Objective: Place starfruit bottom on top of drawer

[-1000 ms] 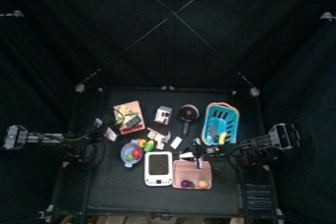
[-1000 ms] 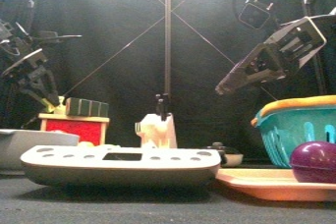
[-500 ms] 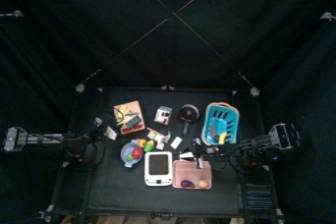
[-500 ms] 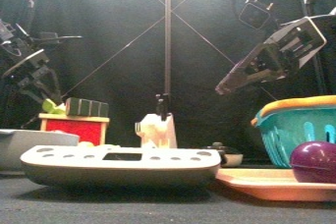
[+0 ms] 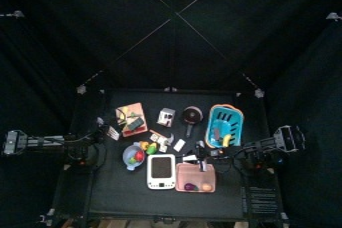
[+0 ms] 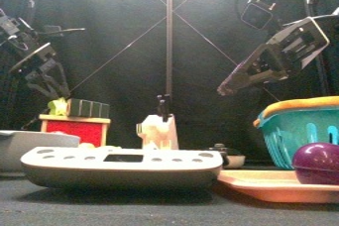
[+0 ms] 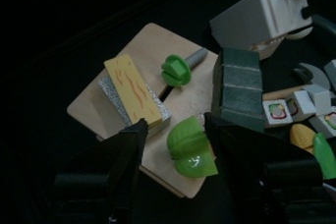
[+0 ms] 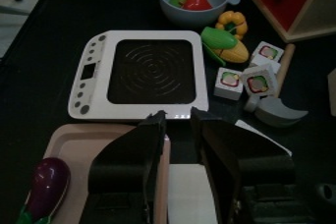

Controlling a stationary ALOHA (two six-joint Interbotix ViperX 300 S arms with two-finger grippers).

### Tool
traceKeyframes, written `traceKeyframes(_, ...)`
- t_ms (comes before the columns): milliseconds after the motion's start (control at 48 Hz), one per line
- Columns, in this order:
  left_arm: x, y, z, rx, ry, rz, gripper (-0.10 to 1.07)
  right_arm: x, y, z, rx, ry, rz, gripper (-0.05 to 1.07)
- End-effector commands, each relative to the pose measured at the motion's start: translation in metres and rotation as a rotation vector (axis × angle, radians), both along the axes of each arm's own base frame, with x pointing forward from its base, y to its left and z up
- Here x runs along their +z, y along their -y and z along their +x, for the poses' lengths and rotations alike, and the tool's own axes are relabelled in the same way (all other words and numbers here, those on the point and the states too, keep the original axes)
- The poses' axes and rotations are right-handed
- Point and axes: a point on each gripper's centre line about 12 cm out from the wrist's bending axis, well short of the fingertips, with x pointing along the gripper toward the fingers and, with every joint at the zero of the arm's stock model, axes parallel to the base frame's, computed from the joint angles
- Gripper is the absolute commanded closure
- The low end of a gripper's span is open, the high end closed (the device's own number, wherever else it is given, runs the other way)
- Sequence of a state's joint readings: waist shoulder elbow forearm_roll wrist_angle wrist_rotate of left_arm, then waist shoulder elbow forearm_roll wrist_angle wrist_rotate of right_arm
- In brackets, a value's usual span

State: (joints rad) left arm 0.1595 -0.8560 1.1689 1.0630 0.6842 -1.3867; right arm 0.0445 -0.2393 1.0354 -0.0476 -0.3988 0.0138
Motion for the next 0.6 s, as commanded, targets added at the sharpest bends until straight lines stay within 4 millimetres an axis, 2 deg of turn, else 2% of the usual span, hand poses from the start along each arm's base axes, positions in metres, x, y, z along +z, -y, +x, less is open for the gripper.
traceKeyframes(0,0.015,-0.003,0.006,0.0,0.03,0.028,0.11,0.009,0.0,0.003,-0.003,0.031,0.003,0.34)
traceKeyframes(146,0.024,-0.004,0.009,-0.005,0.046,0.052,0.11,0.009,0.0,0.004,-0.003,0.031,0.003,0.34)
traceKeyframes(417,0.027,-0.004,0.01,-0.004,0.056,0.051,0.12,0.009,0.001,0.003,-0.003,0.031,0.001,0.34)
traceKeyframes(583,0.036,-0.003,0.014,0.033,0.115,-0.027,0.12,0.009,0.0,0.004,-0.004,0.03,0.005,0.34)
